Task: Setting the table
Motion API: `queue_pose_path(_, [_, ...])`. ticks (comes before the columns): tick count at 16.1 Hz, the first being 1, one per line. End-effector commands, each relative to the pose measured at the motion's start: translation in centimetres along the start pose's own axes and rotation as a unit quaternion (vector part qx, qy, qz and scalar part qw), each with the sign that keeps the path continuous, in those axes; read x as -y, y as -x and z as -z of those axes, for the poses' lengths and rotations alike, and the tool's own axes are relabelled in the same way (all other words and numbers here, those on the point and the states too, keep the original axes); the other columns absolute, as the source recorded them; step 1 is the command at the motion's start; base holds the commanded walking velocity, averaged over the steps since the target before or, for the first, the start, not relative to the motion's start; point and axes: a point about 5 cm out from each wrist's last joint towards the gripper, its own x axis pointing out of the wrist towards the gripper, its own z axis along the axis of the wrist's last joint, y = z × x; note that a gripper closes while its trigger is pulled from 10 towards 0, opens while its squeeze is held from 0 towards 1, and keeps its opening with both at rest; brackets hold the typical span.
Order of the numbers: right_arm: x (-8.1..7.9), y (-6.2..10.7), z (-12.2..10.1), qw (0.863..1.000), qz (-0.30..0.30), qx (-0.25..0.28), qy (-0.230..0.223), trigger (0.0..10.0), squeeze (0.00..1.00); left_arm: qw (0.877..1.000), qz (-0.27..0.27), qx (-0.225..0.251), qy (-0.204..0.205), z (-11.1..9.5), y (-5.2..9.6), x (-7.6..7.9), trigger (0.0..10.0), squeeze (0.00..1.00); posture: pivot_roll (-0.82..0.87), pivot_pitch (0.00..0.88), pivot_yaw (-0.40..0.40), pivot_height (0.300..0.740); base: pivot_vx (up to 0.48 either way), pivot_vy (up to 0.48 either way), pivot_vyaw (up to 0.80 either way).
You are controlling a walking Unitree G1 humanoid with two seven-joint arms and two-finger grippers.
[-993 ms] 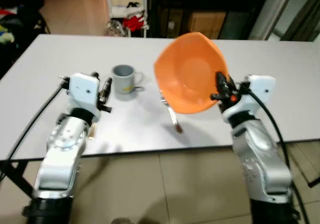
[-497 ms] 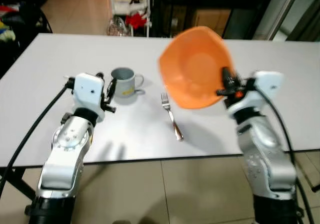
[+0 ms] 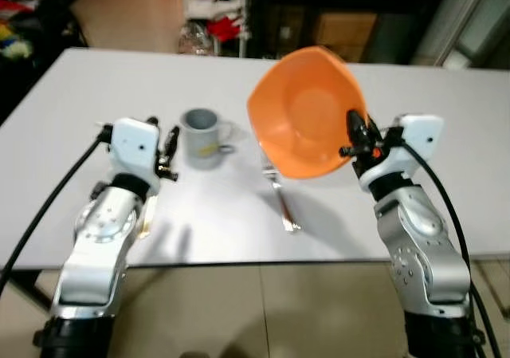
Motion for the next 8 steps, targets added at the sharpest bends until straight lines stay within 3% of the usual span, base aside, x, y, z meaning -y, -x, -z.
queue_pose_path(1, [-0.3, -0.4, -0.3, 1.000, -0.011, 0.010, 0.003, 10.0, 0.00, 1.000, -0.009, -0.003, -0.012, -0.1, 0.2, -0.4, 10.0, 0.00, 0.22, 0.000, -0.079, 0.740, 0.304, 0.000, 0.80])
queue_pose_path(2, [-0.4, -0.7, -0.3, 1.000, -0.008, 0.011, -0.007, 10.0, 0.00, 1.000, -0.011, -0.002, -0.010, -0.3, 0.3, -0.5, 10.0, 0.00, 0.22, 0.000, -0.083, 0.740, 0.326, 0.000, 0.80])
queue_pose_path(8, [-0.9, -1.4, -0.2, 0.999, -0.035, 0.008, -0.028, 10.0, 0.00, 1.000, -0.021, -0.003, -0.009, 0.0, 0.1, -0.7, 10.0, 0.00, 0.22, 0.000, -0.097, 0.740, 0.336, 0.000, 0.00])
